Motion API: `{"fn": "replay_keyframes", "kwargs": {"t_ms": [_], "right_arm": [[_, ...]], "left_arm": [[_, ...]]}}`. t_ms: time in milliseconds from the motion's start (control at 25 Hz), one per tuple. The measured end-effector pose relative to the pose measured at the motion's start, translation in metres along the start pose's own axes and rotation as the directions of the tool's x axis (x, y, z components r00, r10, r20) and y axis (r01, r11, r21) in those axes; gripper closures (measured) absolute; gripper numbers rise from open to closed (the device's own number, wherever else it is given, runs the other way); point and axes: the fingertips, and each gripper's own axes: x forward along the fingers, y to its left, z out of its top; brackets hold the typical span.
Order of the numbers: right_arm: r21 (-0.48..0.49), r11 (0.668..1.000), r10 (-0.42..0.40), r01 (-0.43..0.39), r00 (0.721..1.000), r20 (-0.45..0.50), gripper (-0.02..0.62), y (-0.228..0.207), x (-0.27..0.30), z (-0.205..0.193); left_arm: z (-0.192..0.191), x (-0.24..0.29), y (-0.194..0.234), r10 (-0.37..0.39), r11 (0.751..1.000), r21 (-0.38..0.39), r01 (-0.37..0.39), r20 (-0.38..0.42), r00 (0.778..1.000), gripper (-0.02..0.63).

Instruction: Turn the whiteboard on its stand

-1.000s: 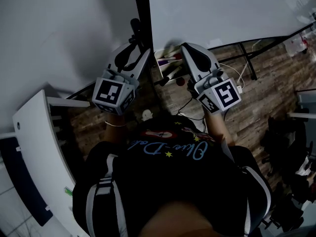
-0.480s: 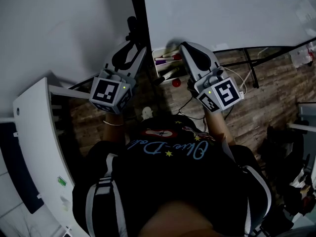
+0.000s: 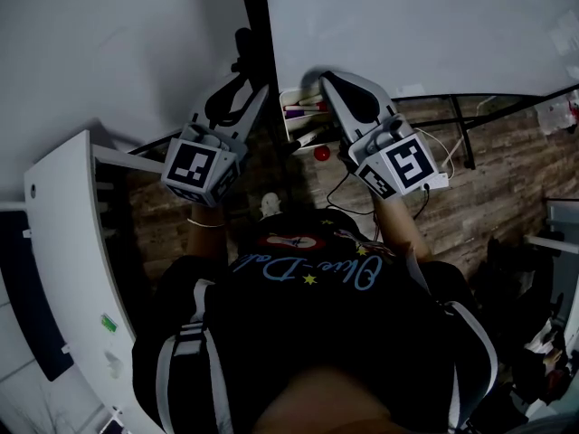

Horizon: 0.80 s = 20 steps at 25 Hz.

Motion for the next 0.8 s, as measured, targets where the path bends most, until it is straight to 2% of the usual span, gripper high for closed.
{"fn": "replay_keyframes", "kwargs": {"t_ms": [280, 520, 680, 800], "right_arm": [[-0.019, 1.0, 0.021, -0.021, 1.0, -0.013, 0.56, 0.004, 0.017, 0.0], [-0.037, 0.996, 0.076, -0.076, 0.997, -0.016, 0.56, 0.021, 0.036, 0.002], [-0.044, 0.996, 0.072, -0.073, 0.997, -0.015, 0.56, 0.023, 0.042, 0.002], [-0.046, 0.997, 0.059, -0.059, 0.998, -0.017, 0.56, 0.021, 0.043, 0.0]], "left_arm": [[0.001, 0.0, -0.001, -0.027, 1.0, 0.008, 0.027, 0.007, 1.0, 0.446], [0.002, 0.001, -0.001, -0.069, 0.997, -0.021, 0.069, 0.019, 0.997, 0.439], [0.003, 0.003, 0.0, -0.105, 0.994, 0.036, 0.104, 0.015, 0.994, 0.411], [0.002, 0.005, 0.0, -0.145, 0.989, 0.008, 0.144, 0.013, 0.989, 0.396]]}}
